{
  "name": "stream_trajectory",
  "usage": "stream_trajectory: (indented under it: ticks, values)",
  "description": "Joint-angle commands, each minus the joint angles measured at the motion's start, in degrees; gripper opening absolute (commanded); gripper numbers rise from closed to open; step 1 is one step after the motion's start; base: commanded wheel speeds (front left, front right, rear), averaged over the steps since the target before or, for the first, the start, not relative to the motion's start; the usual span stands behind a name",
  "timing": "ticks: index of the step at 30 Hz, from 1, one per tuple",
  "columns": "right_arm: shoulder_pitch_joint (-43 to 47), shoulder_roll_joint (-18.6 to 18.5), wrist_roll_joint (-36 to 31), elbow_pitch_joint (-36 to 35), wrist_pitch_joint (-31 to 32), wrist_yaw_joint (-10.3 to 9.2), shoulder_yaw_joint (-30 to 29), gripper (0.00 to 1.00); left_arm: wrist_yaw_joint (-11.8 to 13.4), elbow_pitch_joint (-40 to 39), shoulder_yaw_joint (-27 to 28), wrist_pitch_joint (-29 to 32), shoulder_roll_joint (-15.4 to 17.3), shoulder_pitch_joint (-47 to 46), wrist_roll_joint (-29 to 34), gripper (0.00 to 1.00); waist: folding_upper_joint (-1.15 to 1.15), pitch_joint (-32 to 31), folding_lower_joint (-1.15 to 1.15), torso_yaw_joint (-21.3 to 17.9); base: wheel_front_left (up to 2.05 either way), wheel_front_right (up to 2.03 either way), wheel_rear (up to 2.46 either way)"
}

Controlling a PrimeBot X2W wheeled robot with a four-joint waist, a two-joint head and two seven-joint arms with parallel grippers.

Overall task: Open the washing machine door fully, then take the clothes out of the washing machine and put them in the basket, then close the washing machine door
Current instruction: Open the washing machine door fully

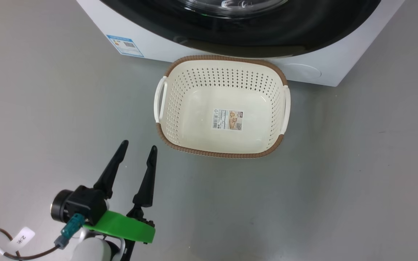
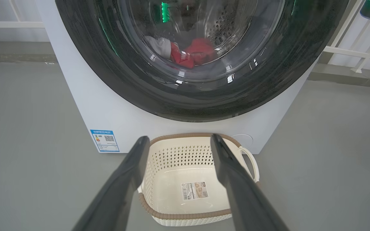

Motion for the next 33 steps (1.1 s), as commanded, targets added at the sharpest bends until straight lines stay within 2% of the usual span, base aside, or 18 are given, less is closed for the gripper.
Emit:
stream_trajectory:
  ticks: [1,17,33]
  values:
    - [1.2,1.7,-0.8,-1.4,0.6,0.09,1.0,0.0,-0.2,-1.3,1.9,-0.7,0.8,-1.4,-0.4,1.0,0.0,-0.1,0.0,0.1,0.0,0.0,0.0]
    - [4.8,3.1,-2.1,-5.0,4.2,0.09,3.4,0.0,-0.2,-0.8,2.6,-0.7,0.4,-0.6,-0.3,1.0,0.0,-2.5,0.0,0.9,0.0,0.0,0.0]
    - [17.7,4.2,-1.8,-16.9,8.4,0.09,6.0,0.0,-0.2,-0.6,4.2,-0.7,0.3,2.8,0.7,1.0,0.0,-7.9,0.0,0.1,0.0,0.0,0.0]
